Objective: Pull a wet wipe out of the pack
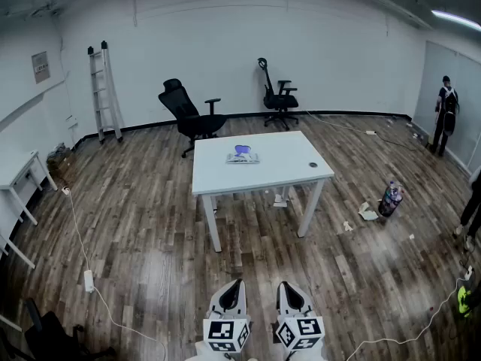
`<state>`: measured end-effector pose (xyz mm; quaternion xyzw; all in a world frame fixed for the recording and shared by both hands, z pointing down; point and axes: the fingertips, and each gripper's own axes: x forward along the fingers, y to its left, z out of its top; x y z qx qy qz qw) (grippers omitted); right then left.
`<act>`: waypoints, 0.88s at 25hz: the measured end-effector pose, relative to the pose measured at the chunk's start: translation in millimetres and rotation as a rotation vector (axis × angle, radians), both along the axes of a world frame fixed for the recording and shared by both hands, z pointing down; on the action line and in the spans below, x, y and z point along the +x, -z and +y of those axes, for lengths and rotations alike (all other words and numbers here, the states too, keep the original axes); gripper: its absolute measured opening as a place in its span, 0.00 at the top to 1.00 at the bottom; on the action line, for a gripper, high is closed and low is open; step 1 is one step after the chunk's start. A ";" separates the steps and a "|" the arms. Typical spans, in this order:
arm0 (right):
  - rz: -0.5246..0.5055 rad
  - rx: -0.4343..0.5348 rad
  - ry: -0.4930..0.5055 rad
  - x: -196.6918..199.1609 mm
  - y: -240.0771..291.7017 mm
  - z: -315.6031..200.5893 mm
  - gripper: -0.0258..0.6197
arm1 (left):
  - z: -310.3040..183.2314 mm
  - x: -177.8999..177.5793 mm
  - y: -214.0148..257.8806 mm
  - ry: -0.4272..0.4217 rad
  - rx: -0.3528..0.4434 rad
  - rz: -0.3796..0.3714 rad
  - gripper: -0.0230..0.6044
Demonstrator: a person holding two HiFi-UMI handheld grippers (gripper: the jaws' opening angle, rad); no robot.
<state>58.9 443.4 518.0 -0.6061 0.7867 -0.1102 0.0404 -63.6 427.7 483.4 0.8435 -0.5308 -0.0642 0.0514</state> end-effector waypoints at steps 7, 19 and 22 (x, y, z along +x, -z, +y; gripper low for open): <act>-0.022 -0.022 -0.012 12.7 -9.4 -6.6 0.95 | 1.0 9.6 1.2 -0.011 0.003 -0.008 0.97; -0.005 -0.041 -0.001 15.4 -13.1 -27.5 0.95 | -19.7 10.3 0.0 0.007 0.010 0.000 0.97; -0.003 -0.041 -0.006 18.7 -11.0 -34.1 0.95 | -26.7 14.1 3.4 0.000 0.017 0.004 0.97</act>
